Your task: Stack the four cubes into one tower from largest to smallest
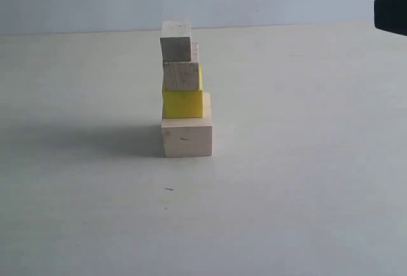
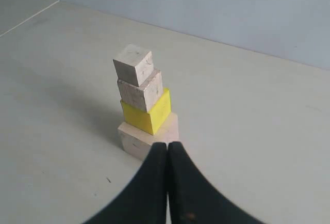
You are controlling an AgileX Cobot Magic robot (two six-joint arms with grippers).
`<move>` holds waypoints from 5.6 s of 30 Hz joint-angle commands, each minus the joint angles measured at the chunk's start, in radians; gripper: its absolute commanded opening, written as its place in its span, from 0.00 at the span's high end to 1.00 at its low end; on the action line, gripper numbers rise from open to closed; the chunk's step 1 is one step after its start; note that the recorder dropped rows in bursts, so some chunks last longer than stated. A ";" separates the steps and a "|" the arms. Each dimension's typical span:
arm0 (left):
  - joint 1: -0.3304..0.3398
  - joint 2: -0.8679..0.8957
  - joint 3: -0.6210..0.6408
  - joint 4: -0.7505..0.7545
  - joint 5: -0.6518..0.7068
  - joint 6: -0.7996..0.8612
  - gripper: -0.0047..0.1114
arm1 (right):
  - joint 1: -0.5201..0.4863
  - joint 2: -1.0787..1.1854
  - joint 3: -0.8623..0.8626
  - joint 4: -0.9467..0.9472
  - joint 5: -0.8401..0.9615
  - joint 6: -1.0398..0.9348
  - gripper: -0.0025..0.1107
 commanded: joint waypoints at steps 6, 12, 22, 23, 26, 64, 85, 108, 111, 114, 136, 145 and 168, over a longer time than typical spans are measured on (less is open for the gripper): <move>0.003 -0.282 0.366 0.357 -0.145 -0.547 0.96 | 0.001 -0.007 0.006 -0.001 -0.009 0.000 0.98; 0.003 -0.428 0.566 0.437 -0.226 -0.715 0.96 | 0.001 -0.007 0.006 -0.001 -0.009 0.000 0.98; -0.001 -0.494 0.659 0.409 -0.228 -0.716 0.96 | 0.001 -0.007 0.006 -0.001 -0.009 0.000 0.98; -0.001 -0.494 0.670 0.407 -0.228 -0.716 0.96 | 0.001 -0.007 0.006 -0.001 -0.009 0.000 0.98; -0.006 -0.494 0.691 0.407 -0.228 -0.716 0.96 | 0.001 -0.007 0.006 -0.001 -0.009 0.000 0.98; -0.151 -0.494 0.736 0.482 -0.183 -0.651 0.96 | 0.001 -0.007 0.006 -0.001 -0.009 0.000 0.98; -0.151 -0.494 0.736 0.482 -0.183 -0.651 0.96 | 0.001 -0.007 0.006 -0.001 -0.009 0.000 0.98; -0.151 -0.494 0.736 0.482 -0.183 -0.651 0.96 | -0.981 -0.511 0.316 0.782 -0.246 -0.854 0.98; -0.151 -0.494 0.736 0.482 -0.183 -0.651 0.96 | -0.993 -0.639 0.417 0.782 -0.256 -0.856 0.98; -0.151 -0.494 0.736 0.482 -0.183 -0.651 0.96 | -0.993 -0.717 0.557 0.764 -0.313 -0.858 0.98; -0.151 -0.494 0.736 0.482 -0.183 -0.651 0.96 | -0.924 -0.726 0.744 0.505 -0.349 -0.589 0.98; -0.151 -0.494 0.736 0.482 -0.183 -0.651 0.96 | -0.924 -0.730 0.818 0.505 -0.353 -0.575 0.98; -0.151 -0.494 0.736 0.482 -0.183 -0.651 0.96 | -0.924 -0.730 0.831 0.496 -0.377 -0.664 0.98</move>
